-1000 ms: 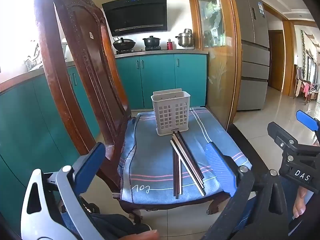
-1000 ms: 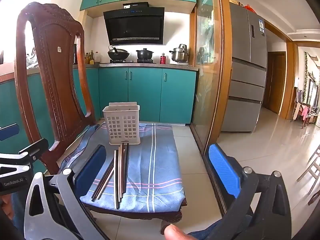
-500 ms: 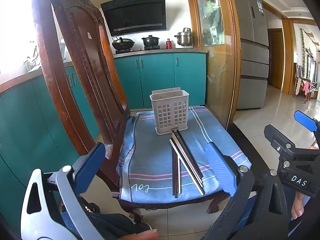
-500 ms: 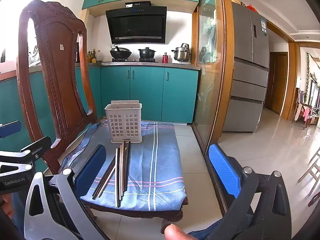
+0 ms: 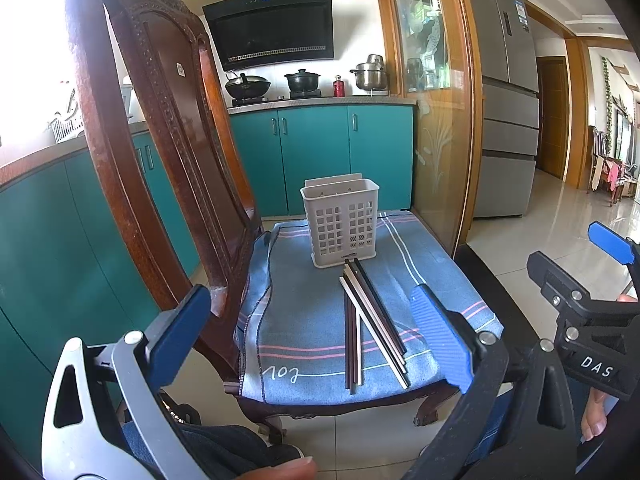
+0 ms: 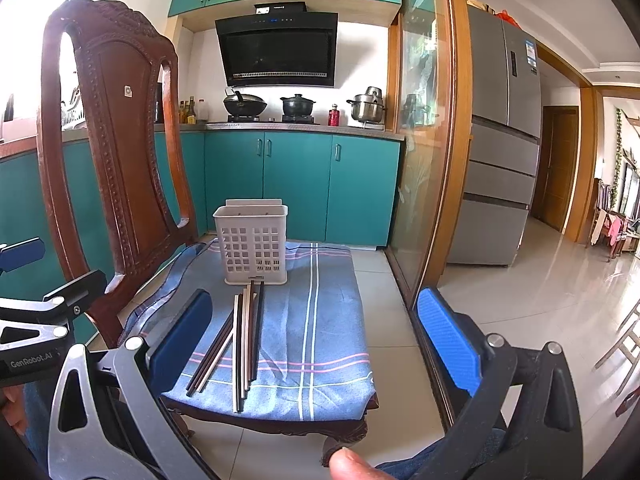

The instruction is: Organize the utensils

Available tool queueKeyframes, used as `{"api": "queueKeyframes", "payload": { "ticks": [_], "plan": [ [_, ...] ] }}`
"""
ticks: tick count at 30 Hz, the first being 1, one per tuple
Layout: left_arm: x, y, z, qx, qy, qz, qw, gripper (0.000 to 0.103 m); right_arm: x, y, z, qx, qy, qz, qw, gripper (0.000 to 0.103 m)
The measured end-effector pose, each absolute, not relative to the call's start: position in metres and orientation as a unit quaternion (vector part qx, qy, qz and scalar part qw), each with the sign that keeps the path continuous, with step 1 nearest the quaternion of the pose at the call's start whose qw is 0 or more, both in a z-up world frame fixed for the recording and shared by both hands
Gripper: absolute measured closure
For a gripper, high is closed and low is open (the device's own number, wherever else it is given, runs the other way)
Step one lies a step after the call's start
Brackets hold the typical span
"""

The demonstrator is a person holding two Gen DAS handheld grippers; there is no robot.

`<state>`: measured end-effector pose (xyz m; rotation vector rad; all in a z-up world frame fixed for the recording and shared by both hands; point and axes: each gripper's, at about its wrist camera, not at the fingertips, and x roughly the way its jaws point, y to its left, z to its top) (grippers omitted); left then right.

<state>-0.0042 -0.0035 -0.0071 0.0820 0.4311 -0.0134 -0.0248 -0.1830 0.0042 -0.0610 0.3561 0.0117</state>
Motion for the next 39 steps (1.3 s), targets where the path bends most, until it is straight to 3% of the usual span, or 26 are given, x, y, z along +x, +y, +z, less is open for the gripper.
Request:
{"api": "queueKeyframes", "payload": {
  "ticks": [39],
  "plan": [
    [-0.0022,-0.0015,-0.0055,0.038,0.22,-0.007,0.975,0.004,-0.0224,-0.1751,0.0025,-0.04,0.178,0.014,0.983,0.003]
  ]
}}
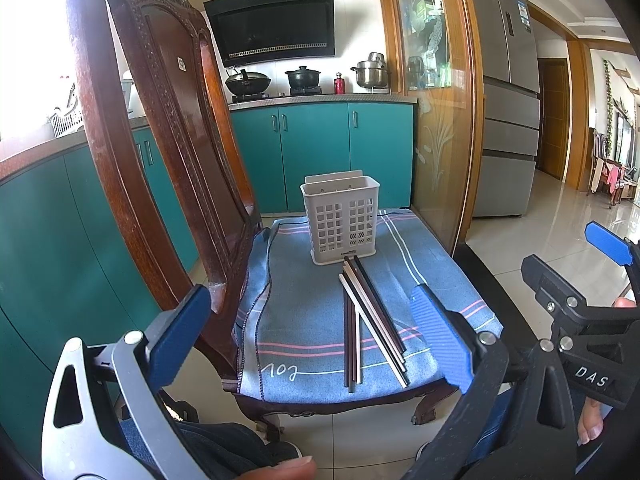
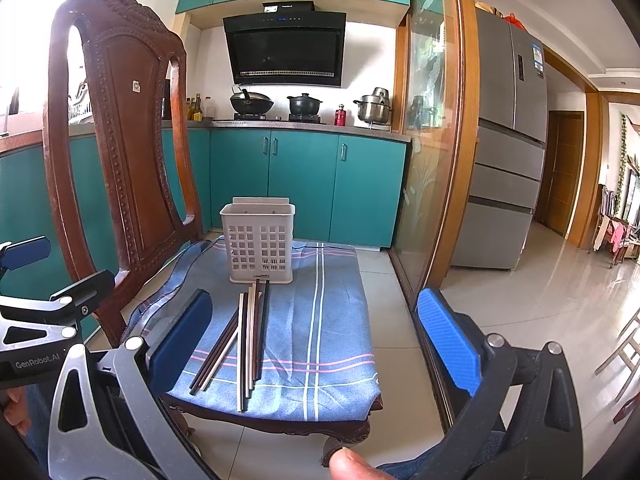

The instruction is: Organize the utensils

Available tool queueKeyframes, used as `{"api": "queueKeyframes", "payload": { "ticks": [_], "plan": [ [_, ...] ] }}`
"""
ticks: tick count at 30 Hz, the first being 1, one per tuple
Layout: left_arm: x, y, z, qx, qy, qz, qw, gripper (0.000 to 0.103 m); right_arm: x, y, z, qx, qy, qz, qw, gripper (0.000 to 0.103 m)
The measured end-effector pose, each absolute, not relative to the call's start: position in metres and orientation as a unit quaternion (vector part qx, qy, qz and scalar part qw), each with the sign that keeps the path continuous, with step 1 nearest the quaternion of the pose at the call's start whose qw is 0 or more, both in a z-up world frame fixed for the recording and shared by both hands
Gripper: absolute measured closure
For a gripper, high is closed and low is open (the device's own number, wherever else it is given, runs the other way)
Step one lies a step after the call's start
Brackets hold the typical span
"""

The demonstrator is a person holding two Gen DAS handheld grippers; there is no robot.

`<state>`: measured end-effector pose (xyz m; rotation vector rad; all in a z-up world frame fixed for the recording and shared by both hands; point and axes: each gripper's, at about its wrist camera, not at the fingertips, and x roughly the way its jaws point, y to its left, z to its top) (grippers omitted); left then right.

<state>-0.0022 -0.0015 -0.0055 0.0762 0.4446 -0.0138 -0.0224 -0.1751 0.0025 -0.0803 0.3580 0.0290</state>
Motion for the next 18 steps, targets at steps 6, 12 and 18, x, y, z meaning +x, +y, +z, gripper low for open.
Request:
{"api": "queueKeyframes", "payload": {
  "ticks": [6,12,18],
  "plan": [
    [-0.0021,-0.0015,-0.0056,0.038,0.221,-0.007,0.975,0.004,-0.0224,-0.1749,0.0024,-0.04,0.178,0.015,0.983,0.003],
    [-0.0006,-0.0021,-0.0061,0.038,0.223,-0.006,0.974,0.004,-0.0224,-0.1743,0.0025,-0.041,0.177,0.015,0.983,0.003],
    [0.0035,-0.0038,-0.006,0.037,0.226,-0.006,0.973,0.004,-0.0218,-0.1741,0.0022,-0.041,0.179,0.015,0.983,0.003]
  ]
}}
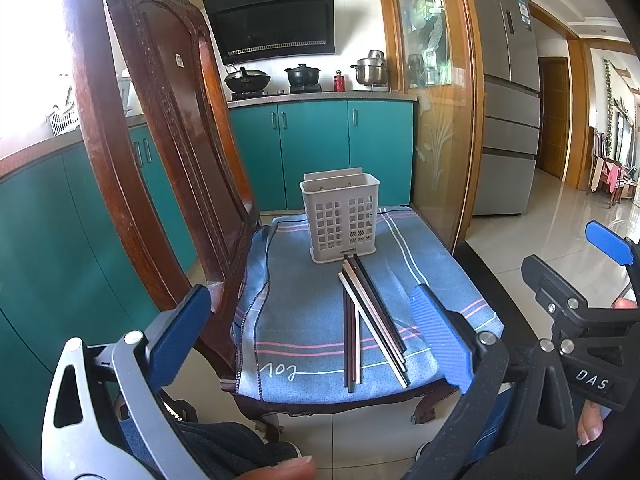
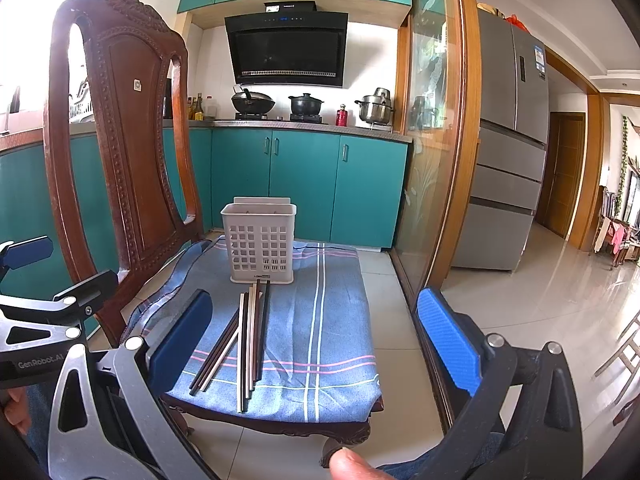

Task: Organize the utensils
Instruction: 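Move both grippers down toward the chopstick pile beside the white holder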

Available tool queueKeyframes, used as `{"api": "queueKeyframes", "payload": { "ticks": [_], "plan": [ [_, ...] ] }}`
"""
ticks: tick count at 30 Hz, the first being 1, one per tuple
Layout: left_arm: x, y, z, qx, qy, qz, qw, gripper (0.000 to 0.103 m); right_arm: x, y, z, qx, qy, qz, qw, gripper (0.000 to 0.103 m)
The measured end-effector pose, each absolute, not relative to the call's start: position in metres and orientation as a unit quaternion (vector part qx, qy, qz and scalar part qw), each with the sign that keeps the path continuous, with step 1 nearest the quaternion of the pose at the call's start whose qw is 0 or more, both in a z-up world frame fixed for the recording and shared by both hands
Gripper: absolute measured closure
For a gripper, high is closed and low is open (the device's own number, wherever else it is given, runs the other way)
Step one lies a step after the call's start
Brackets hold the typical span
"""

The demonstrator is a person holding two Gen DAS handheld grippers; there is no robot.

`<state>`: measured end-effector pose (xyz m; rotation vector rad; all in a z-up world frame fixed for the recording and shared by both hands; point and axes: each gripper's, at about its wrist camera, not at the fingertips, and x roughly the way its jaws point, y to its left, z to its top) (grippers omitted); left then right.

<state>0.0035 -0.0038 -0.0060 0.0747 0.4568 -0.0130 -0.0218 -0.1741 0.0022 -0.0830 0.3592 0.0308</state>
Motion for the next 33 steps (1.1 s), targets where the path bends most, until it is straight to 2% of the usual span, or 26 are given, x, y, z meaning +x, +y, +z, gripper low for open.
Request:
{"api": "queueKeyframes", "payload": {
  "ticks": [8,14,23,25,28,30,32,33],
  "plan": [
    [0.015,-0.002,-0.018,0.032,0.243,-0.007,0.969,0.004,-0.013,-0.174,-0.002,-0.04,0.189,0.023,0.981,0.003],
    [0.038,-0.002,-0.04,0.035,0.291,0.004,0.956,0.004,0.004,-0.174,-0.012,-0.051,0.208,0.023,0.977,0.003],
    [0.111,-0.006,-0.086,0.033,0.398,-0.025,0.917,0.004,0.095,-0.204,-0.058,-0.002,0.348,0.025,0.937,0.003],
    [0.131,-0.008,-0.087,0.035,0.408,-0.039,0.912,0.004,0.117,-0.208,-0.065,0.011,0.368,0.036,0.929,0.007],
    [0.167,-0.014,-0.088,0.043,0.423,-0.063,0.903,0.005,0.164,-0.213,-0.071,0.042,0.399,0.058,0.914,0.024],
    [0.197,-0.015,-0.089,0.049,0.433,-0.072,0.897,0.012,0.199,-0.208,-0.075,0.045,0.417,0.069,0.905,0.042],
    [0.225,-0.015,-0.093,0.063,0.447,-0.063,0.89,0.032,0.241,-0.195,-0.084,0.037,0.444,0.081,0.892,0.051],
    [0.241,-0.014,-0.097,0.063,0.457,-0.065,0.885,0.036,0.257,-0.188,-0.089,0.035,0.459,0.09,0.883,0.055]
  ]
}}
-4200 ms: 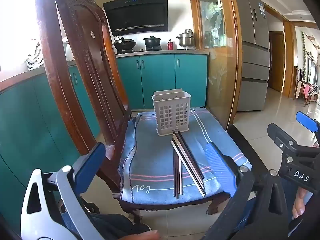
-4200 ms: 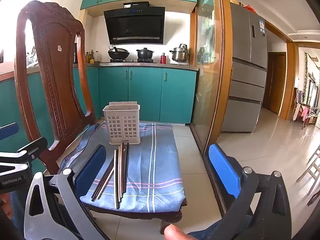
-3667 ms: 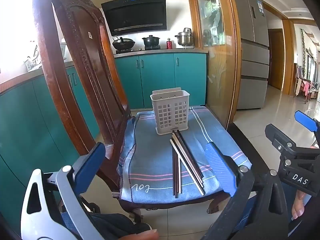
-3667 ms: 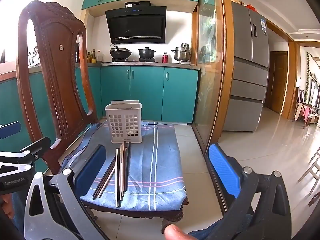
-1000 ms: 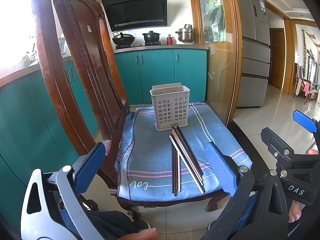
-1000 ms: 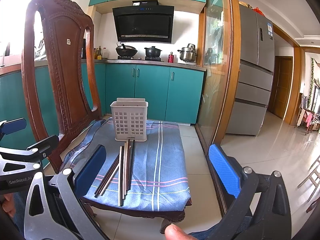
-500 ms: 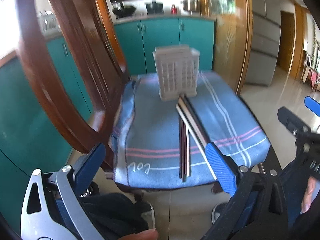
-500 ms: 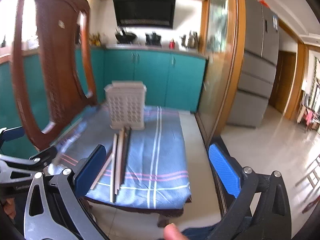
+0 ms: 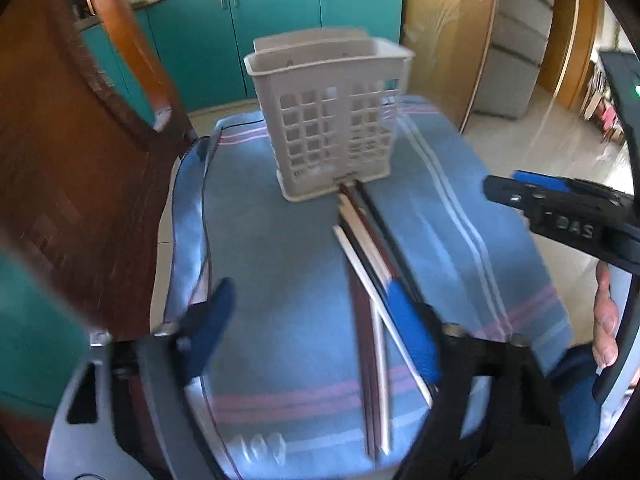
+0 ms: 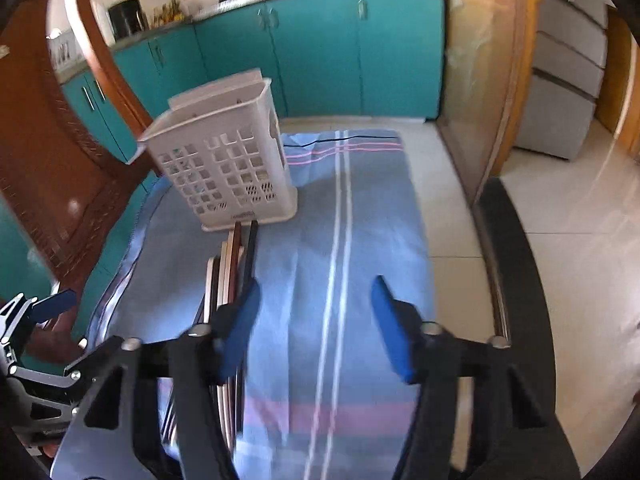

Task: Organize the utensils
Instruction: 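Move both grippers down toward the chopstick pile beside the white holder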

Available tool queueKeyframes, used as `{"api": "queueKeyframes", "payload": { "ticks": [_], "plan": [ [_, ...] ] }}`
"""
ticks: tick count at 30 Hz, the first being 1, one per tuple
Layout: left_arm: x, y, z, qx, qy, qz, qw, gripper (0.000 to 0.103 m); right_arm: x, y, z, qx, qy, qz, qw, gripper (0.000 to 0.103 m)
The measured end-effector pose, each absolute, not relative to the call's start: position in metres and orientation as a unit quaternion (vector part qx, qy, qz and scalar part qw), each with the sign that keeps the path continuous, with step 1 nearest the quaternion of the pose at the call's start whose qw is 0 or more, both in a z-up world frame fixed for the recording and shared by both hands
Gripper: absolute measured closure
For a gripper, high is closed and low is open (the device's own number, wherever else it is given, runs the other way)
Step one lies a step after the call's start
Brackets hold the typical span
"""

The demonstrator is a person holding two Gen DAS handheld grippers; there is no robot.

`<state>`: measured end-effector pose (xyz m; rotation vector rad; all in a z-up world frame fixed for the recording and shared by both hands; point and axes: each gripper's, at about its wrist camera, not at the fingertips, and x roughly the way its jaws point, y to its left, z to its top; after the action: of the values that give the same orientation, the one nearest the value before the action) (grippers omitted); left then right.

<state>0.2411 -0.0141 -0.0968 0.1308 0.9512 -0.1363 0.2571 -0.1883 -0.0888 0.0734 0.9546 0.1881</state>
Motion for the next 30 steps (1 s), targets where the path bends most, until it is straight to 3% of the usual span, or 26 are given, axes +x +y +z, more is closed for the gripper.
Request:
{"api": "queueKeyframes", "payload": {
  "ticks": [2,10,13,15,19,23,25,30],
  "plan": [
    [0.258,-0.007,-0.105,0.043,0.473,-0.071,0.877,0.044,0.287,-0.174,-0.1,0.035,0.486,0.116,0.866,0.058],
    [0.272,0.0,-0.133,0.011,0.512,-0.064,0.856,0.041,0.352,-0.117,-0.157,-0.002,0.543,0.147,0.827,0.059],
    [0.276,-0.005,-0.143,-0.005,0.526,-0.088,0.846,0.04,0.358,-0.111,-0.168,-0.03,0.549,0.128,0.825,0.071],
    [0.277,-0.011,-0.152,-0.02,0.539,-0.102,0.836,0.04,0.358,-0.112,-0.167,-0.041,0.552,0.127,0.823,0.093],
    [0.277,-0.026,-0.163,-0.022,0.553,-0.121,0.824,0.041,0.353,-0.129,-0.165,-0.025,0.556,0.135,0.82,0.093],
    [0.277,-0.031,-0.169,-0.036,0.556,-0.131,0.82,0.077,0.348,-0.148,-0.157,-0.02,0.545,0.133,0.828,0.093],
    [0.276,-0.031,-0.169,-0.039,0.555,-0.131,0.82,0.083,0.344,-0.157,-0.155,-0.015,0.544,0.132,0.829,0.093],
    [0.286,-0.019,-0.17,-0.03,0.553,-0.104,0.826,0.084,0.339,-0.188,-0.152,-0.011,0.546,0.122,0.829,0.093]
  ]
}}
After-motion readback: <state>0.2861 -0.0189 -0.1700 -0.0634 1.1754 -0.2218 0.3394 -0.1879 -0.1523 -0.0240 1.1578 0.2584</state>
